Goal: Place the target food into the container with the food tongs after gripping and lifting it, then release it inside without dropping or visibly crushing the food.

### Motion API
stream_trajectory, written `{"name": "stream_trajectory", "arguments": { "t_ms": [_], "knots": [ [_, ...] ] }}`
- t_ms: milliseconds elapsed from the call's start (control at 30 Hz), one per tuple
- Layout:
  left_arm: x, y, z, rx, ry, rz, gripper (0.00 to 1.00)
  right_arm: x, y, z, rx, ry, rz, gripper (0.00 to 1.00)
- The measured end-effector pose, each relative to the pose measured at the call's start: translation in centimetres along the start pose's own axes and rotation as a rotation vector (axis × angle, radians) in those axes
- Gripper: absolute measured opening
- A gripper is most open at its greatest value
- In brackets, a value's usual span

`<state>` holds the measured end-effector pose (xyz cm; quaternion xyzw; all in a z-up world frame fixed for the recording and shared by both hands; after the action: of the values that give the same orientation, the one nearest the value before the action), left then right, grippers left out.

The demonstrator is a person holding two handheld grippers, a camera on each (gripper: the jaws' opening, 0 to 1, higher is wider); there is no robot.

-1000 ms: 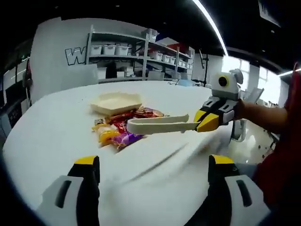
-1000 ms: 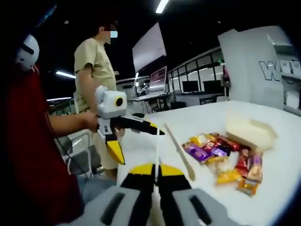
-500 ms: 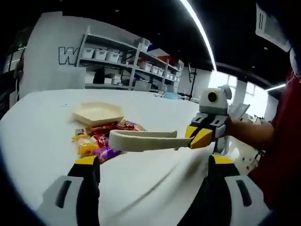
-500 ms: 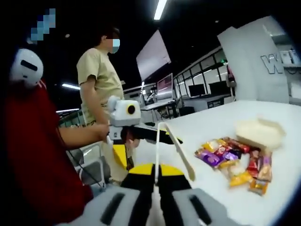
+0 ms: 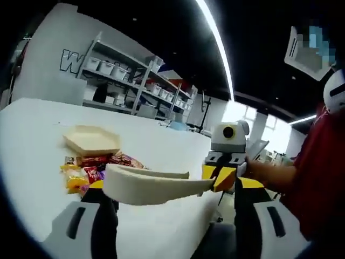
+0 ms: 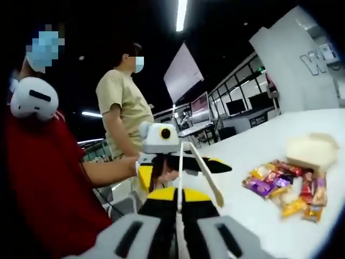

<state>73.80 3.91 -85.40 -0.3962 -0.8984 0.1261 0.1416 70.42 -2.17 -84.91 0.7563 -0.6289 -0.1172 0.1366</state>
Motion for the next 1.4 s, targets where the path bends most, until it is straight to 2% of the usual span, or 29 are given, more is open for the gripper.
{"name": "stream_trajectory", "arguments": {
  "t_ms": [67, 233, 433, 600, 767, 900, 1067, 1200, 1233, 1300, 1367, 1400],
  "knots": [
    [0.0, -0.8, -0.6, 0.024, -0.026, 0.041, 0.87, -0.2, 0.2, -0.1, -0.005, 0.0, -0.015, 0.0],
    [0.1, -1.9, -0.7, 0.023, -0.014, 0.109, 0.77, -0.6, 0.9, -0.3, -0.019, 0.004, -0.054, 0.0],
    [0.2, -3.0, -1.6, 0.066, -0.057, 0.169, 0.78, -0.9, 1.9, -0.6, -0.041, -0.011, -0.1, 0.0],
    [0.4, -3.3, -2.3, 0.094, -0.093, 0.192, 0.76, -1.1, 2.5, -0.7, -0.05, 0.001, -0.125, 0.0],
    [0.9, -3.6, -3.3, 0.116, -0.13, 0.215, 0.75, -1.2, 2.7, -1.5, -0.031, -0.021, -0.133, 0.0],
    [0.9, -3.7, -3.5, 0.142, -0.137, 0.223, 0.78, -1.0, 3.0, -2.7, -0.03, -0.073, -0.15, 0.0],
    [0.7, -4.2, -3.6, 0.141, -0.138, 0.24, 0.77, -1.2, 3.2, -2.5, -0.034, -0.055, -0.161, 0.0],
    [0.9, -4.3, -3.7, 0.149, -0.147, 0.247, 0.77, -1.2, 3.3, -2.8, -0.03, -0.067, -0.156, 0.0],
    [0.9, -4.4, -3.7, 0.147, -0.148, 0.249, 0.75, -1.2, 3.3, -2.8, -0.032, -0.065, -0.156, 0.0],
    [1.0, -4.5, -3.8, 0.125, -0.159, 0.258, 0.64, -1.3, 3.5, -3.0, -0.03, -0.059, -0.157, 0.0],
    [1.3, -4.9, -4.0, 0.091, -0.175, 0.279, 0.43, -1.4, 3.7, -3.1, -0.033, -0.057, -0.162, 0.0],
    [1.4, -5.0, -4.1, 0.09, -0.174, 0.296, 0.36, -1.5, 3.7, -3.2, -0.03, -0.054, -0.162, 0.0]
  ]
}}
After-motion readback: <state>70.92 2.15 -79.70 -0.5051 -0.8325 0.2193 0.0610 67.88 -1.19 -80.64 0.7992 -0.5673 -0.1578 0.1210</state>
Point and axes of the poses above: the point that each gripper's makers call its tool centre point, and the gripper's own axes: x roughly backward along the fingers, y roughly to its left, z roughly out of its underside, the point moved 3 cm from there along x, roughly backward along the fingers, and after that the axes turned 10 degrees about -z, right-handed, at the moved point
